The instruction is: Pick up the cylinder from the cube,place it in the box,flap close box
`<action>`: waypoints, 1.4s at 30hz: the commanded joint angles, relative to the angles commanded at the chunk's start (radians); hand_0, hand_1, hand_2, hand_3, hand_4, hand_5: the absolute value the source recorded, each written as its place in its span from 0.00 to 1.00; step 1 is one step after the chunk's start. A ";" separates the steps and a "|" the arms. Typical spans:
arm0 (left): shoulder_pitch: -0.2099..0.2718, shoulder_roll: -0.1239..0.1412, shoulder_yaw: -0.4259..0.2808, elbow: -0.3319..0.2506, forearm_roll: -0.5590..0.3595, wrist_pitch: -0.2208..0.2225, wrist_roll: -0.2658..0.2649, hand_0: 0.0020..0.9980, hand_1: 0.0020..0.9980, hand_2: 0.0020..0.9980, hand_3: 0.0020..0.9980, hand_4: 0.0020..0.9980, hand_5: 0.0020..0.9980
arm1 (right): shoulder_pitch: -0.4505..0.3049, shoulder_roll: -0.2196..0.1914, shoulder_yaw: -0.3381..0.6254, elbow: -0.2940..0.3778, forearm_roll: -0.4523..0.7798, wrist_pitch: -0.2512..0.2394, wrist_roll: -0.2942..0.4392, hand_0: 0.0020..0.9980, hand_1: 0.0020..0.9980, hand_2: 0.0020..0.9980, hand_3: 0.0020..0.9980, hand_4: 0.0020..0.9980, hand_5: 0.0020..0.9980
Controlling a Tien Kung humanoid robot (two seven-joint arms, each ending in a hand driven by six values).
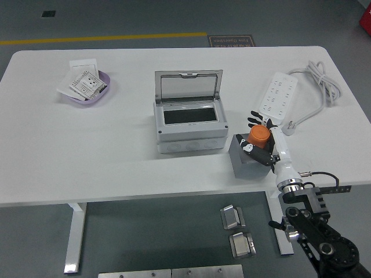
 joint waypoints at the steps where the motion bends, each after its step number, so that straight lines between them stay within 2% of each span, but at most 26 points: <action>1: 0.000 0.000 0.000 0.000 0.000 0.000 0.000 0.67 0.71 0.64 0.73 0.74 0.36 | 0.000 0.000 0.000 0.000 0.001 0.000 0.000 0.59 0.66 0.64 0.68 0.52 0.00; 4: 0.000 0.000 0.001 0.000 0.000 0.001 -0.001 0.67 0.71 0.64 0.73 0.74 0.36 | 0.000 0.000 -0.001 0.001 0.010 0.000 -0.002 0.59 0.66 0.64 0.68 0.52 0.00; 5: 0.000 0.000 0.003 0.000 -0.002 0.001 -0.001 0.67 0.71 0.64 0.73 0.73 0.36 | 0.000 0.000 -0.001 0.001 0.014 0.000 -0.002 0.64 0.61 0.57 0.62 0.29 0.00; 10: -0.002 -0.001 0.016 0.000 -0.016 0.004 -0.006 0.67 0.71 0.64 0.73 0.73 0.36 | 0.001 0.000 -0.004 0.003 0.041 0.001 -0.005 0.64 0.61 0.57 0.62 0.29 0.00; 11: -0.002 -0.001 0.017 0.000 -0.018 0.004 -0.007 0.67 0.71 0.64 0.73 0.73 0.36 | 0.001 0.000 -0.004 0.004 0.045 0.001 -0.005 0.64 0.58 0.54 0.57 0.15 0.00; 16: -0.002 -0.001 0.022 0.000 -0.025 0.007 -0.009 0.67 0.71 0.64 0.73 0.73 0.36 | 0.002 -0.001 -0.010 0.010 0.062 0.002 -0.005 0.64 0.58 0.54 0.57 0.15 0.00; 17: -0.002 -0.001 0.022 0.000 -0.026 0.008 -0.009 0.67 0.71 0.64 0.73 0.73 0.36 | 0.003 -0.002 -0.010 0.011 0.064 0.002 -0.004 0.60 0.53 0.49 0.47 0.08 0.00; 22: -0.003 -0.001 0.026 0.000 -0.031 0.011 -0.011 0.67 0.71 0.64 0.73 0.73 0.36 | 0.007 -0.005 -0.012 0.022 0.064 -0.005 0.005 0.60 0.53 0.49 0.47 0.08 0.00; 23: -0.004 -0.001 0.026 0.000 -0.032 0.012 -0.011 0.67 0.71 0.64 0.73 0.73 0.36 | 0.008 -0.006 -0.012 0.025 0.063 -0.007 0.007 0.54 0.45 0.41 0.34 0.02 0.00; 28: -0.004 -0.001 0.032 0.000 -0.037 0.015 -0.012 0.67 0.71 0.64 0.73 0.73 0.36 | 0.014 -0.010 -0.010 0.039 0.055 -0.015 0.009 0.54 0.45 0.41 0.34 0.02 0.00; 29: -0.004 -0.001 0.033 0.000 -0.038 0.016 -0.012 0.67 0.71 0.64 0.73 0.73 0.37 | 0.015 -0.011 -0.010 0.042 0.052 -0.016 0.008 0.49 0.28 0.35 0.26 0.00 0.00; 36: -0.004 -0.001 0.036 0.000 -0.041 0.020 -0.011 0.67 0.71 0.65 0.73 0.73 0.37 | 0.021 -0.018 -0.008 0.060 0.036 -0.024 0.000 0.50 0.27 0.35 0.26 0.00 0.00; 42: -0.002 0.000 0.034 0.000 -0.035 0.022 -0.008 0.67 0.71 0.65 0.74 0.73 0.39 | 0.050 -0.036 -0.043 0.093 -0.037 -0.071 -0.041 0.52 0.29 0.34 0.26 0.00 0.00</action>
